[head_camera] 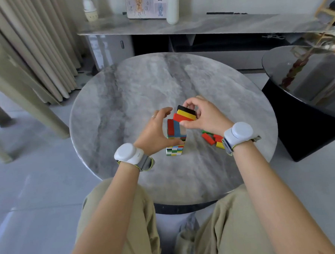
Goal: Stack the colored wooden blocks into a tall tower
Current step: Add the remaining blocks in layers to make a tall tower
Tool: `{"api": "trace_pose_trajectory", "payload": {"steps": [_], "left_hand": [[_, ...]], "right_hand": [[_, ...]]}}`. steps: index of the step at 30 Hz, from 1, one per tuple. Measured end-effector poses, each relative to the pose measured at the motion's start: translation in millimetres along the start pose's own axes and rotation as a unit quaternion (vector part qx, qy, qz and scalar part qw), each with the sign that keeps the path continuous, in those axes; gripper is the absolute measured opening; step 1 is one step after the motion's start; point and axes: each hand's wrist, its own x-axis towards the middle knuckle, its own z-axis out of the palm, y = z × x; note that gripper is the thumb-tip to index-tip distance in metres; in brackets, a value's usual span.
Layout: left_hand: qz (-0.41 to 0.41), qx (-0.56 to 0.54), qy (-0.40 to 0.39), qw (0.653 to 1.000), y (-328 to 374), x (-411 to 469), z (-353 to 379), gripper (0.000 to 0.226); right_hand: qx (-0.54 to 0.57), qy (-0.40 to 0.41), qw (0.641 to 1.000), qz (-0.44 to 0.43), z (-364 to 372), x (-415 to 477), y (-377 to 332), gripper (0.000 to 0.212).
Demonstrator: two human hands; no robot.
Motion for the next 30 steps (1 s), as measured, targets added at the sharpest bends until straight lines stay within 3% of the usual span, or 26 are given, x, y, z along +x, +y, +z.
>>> {"api": "trace_pose_trajectory", "payload": {"steps": [8, 27, 30], "left_hand": [[0.0, -0.007, -0.021, 1.0, -6, 7, -3, 0.09], [-0.008, 0.071, -0.019, 0.997, -1, 7, -1, 0.089], [-0.014, 0.072, -0.022, 0.997, 1, 6, -1, 0.089]], "right_hand": [[-0.085, -0.076, 0.993, -0.026, 6, 2, -13, 0.048], [-0.143, -0.109, 0.984, -0.004, 11, 0, -19, 0.055], [-0.146, -0.111, 0.983, 0.004, 11, 0, -20, 0.065]]}}
